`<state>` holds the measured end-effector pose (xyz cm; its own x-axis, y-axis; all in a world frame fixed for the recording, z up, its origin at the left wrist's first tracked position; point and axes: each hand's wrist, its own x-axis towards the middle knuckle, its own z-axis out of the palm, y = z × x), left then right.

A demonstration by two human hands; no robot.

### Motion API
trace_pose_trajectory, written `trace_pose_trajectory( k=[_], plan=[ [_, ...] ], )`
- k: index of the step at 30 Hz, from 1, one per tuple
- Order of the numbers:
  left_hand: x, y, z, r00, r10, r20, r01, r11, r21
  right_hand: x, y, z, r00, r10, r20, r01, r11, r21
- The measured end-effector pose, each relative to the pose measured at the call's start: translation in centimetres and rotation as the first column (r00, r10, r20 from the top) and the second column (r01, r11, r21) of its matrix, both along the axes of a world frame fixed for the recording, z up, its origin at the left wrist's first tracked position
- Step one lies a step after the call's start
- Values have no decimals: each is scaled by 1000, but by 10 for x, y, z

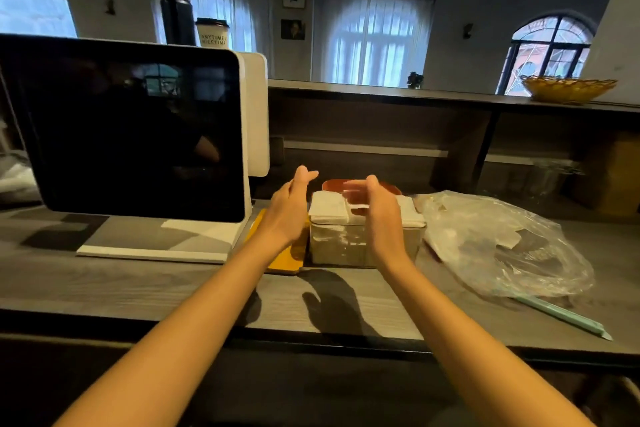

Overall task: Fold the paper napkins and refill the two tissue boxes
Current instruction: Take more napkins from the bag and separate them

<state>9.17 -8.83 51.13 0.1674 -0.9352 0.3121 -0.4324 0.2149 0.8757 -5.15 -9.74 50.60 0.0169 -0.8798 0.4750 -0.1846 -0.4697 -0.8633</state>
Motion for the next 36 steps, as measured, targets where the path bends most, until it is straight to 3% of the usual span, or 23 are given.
trace_pose_trajectory(
  k=[3, 7, 11, 16, 23, 28, 30, 36],
  plan=[
    [26, 13, -29, 998, 65, -13, -63, 996, 69, 39, 21, -26, 998, 47, 40, -53, 984, 172],
    [54, 28, -66, 970, 209, 128, -225, 966, 126, 76, 17, -63, 996, 88, 13, -83, 870, 485],
    [67, 39, -86, 960, 222, 170, -250, 955, 163, 96, 21, -85, 997, 33, -70, 10, 845, 535],
    [69, 47, -83, 981, 195, 11, -193, 957, 215, 116, 11, -82, 998, -56, -20, 57, 792, 609],
    [78, 59, -82, 950, 273, -152, -247, 954, 167, 109, 5, -93, 981, -132, -141, 190, 804, 563],
    [75, 67, -84, 860, 344, -376, -267, 933, 243, 88, 26, -93, 975, -146, 165, 27, 824, 566],
    [73, 69, -82, 793, 306, -526, -191, 946, 262, 76, 38, -86, 946, -136, 295, -42, 850, 526],
    [60, 76, -66, 644, 172, -746, 18, 971, 239, 36, 70, -57, 905, -84, 418, -89, 922, 378]
  ],
)
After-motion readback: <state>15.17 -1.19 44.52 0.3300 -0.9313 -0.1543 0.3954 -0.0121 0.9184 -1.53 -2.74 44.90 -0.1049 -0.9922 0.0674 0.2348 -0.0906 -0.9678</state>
